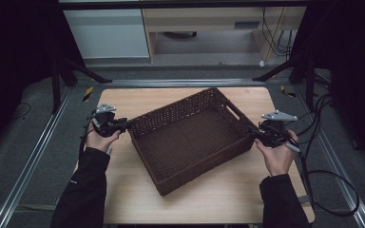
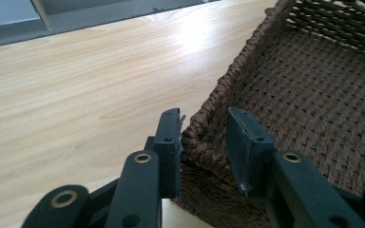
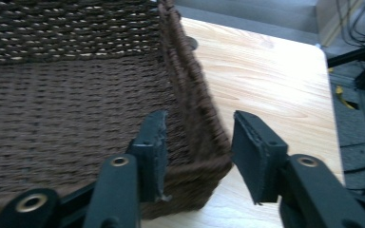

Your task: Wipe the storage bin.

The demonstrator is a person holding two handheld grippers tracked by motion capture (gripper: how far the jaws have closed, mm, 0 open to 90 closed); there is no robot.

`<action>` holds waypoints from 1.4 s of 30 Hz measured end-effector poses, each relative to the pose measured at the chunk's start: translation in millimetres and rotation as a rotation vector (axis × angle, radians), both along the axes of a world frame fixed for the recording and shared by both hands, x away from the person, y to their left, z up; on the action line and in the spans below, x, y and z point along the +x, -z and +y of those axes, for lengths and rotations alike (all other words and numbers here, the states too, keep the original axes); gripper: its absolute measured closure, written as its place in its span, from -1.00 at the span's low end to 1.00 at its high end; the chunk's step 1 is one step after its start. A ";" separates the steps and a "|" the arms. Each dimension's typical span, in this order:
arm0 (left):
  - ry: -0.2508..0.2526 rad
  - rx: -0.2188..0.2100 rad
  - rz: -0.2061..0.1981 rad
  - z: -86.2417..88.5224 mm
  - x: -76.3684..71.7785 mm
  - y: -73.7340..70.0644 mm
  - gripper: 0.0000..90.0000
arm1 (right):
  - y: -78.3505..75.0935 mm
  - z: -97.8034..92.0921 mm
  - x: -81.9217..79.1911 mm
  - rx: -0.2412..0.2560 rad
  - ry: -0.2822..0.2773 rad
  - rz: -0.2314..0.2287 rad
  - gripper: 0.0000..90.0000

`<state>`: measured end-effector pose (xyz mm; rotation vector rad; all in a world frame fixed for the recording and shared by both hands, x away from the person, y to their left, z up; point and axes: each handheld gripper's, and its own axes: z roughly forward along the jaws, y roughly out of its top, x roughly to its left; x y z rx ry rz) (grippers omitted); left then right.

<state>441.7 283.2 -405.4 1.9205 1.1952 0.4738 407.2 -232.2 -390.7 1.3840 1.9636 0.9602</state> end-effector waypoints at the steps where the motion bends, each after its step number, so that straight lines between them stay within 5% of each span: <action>1: 0.001 -0.001 -0.002 -0.1 -5.5 0.3 0.46 | -0.1 0.9 -0.5 0.003 -0.004 0.005 0.16; 9: 0.031 -0.006 0.001 -1.1 -30.5 -1.9 0.42 | 6.4 13.5 -0.4 0.055 -0.027 0.034 0.04; 15: 0.032 0.023 0.000 -1.4 -16.8 -0.6 0.54 | 13.9 20.2 5.5 0.069 -0.037 0.042 0.08; 17: 0.053 -0.018 0.026 -1.3 -11.4 3.1 0.59 | 14.7 20.4 7.8 0.070 -0.036 0.043 0.10; 21: 0.065 -0.016 0.025 -3.0 -12.4 2.9 0.69 | 15.0 20.3 12.4 0.058 -0.034 0.038 0.11; 27: 0.069 -0.006 0.021 -6.0 -24.2 4.1 0.71 | 12.5 23.0 19.7 0.049 -0.004 0.040 0.10; 37: 0.076 -0.020 0.021 -14.0 -52.7 4.7 0.70 | 14.2 39.9 8.1 0.091 -0.076 0.055 0.02; 42: 0.099 -0.013 0.019 -17.2 -60.5 1.8 0.68 | 17.9 44.9 10.3 0.088 -0.094 0.059 0.15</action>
